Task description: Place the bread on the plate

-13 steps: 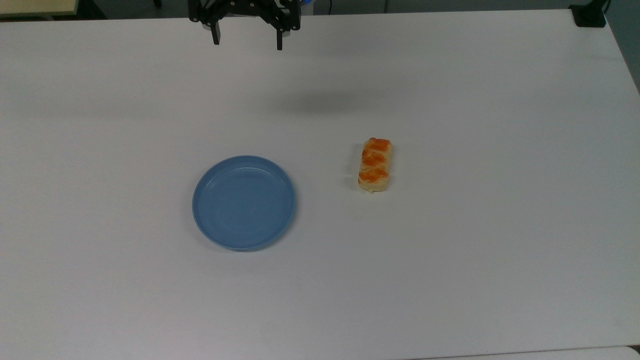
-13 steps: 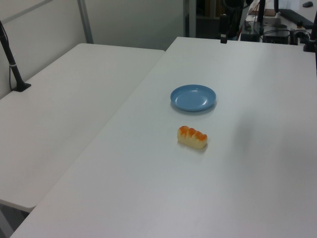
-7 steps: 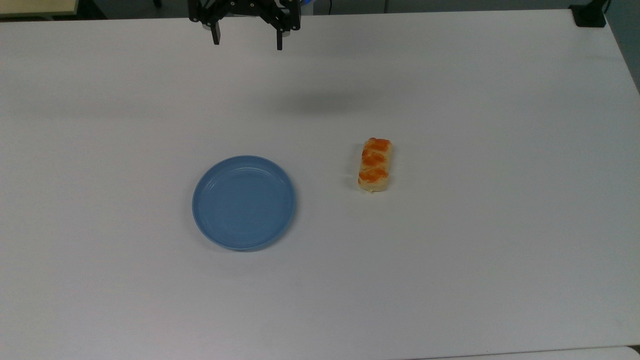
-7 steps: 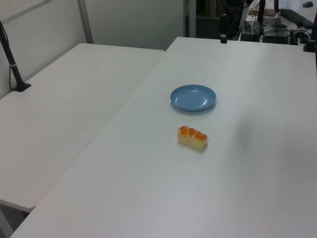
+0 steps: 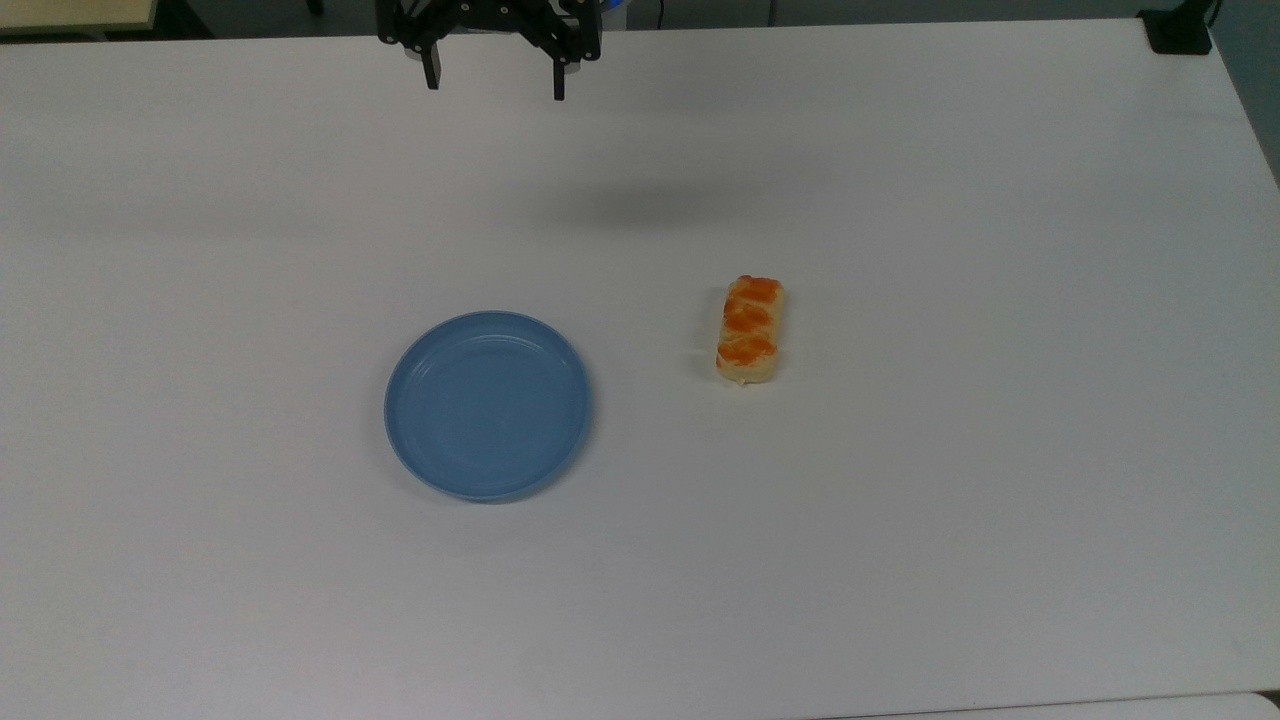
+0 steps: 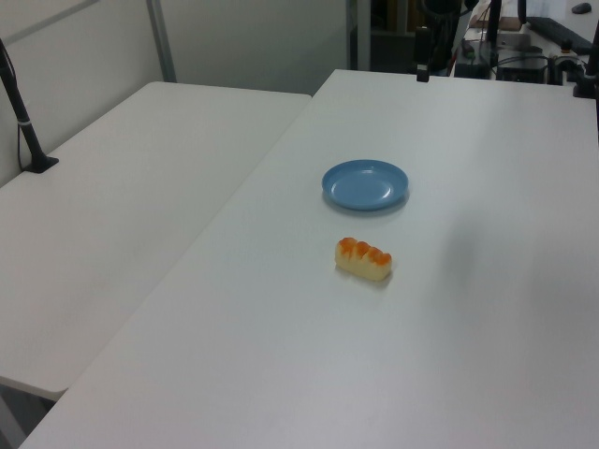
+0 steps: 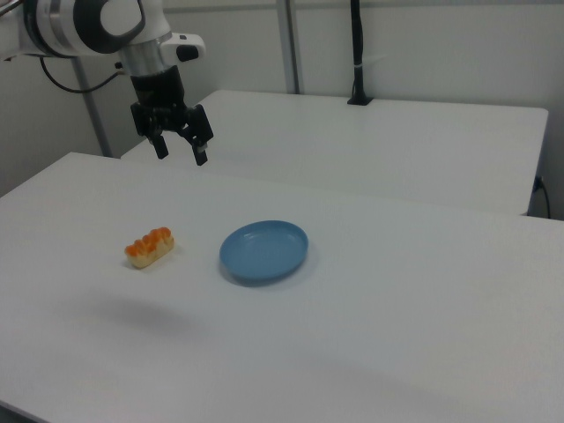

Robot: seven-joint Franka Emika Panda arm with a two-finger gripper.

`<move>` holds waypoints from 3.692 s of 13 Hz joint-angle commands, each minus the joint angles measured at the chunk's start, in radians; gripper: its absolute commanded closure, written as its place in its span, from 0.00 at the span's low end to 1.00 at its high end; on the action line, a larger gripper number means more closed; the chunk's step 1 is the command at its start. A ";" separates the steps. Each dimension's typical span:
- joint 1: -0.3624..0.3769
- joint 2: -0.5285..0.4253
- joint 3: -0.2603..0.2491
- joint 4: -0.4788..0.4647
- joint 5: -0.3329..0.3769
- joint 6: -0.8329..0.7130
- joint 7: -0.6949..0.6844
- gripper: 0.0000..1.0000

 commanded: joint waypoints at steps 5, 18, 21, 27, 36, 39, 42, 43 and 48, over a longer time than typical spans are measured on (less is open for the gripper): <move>0.013 -0.017 -0.005 -0.028 0.015 -0.023 -0.021 0.00; 0.283 0.233 0.004 -0.032 0.035 0.188 0.319 0.00; 0.312 0.320 0.004 -0.032 0.031 0.311 0.422 0.00; 0.343 0.415 0.004 -0.035 0.021 0.400 0.471 0.00; 0.348 0.475 0.003 -0.039 0.004 0.446 0.465 0.33; 0.340 0.468 0.001 -0.036 -0.005 0.434 0.424 0.69; 0.281 0.414 -0.012 -0.027 -0.018 0.403 0.336 0.74; 0.251 0.394 -0.012 -0.016 -0.025 0.374 0.303 0.74; 0.095 0.386 -0.012 0.110 -0.027 0.228 0.062 0.74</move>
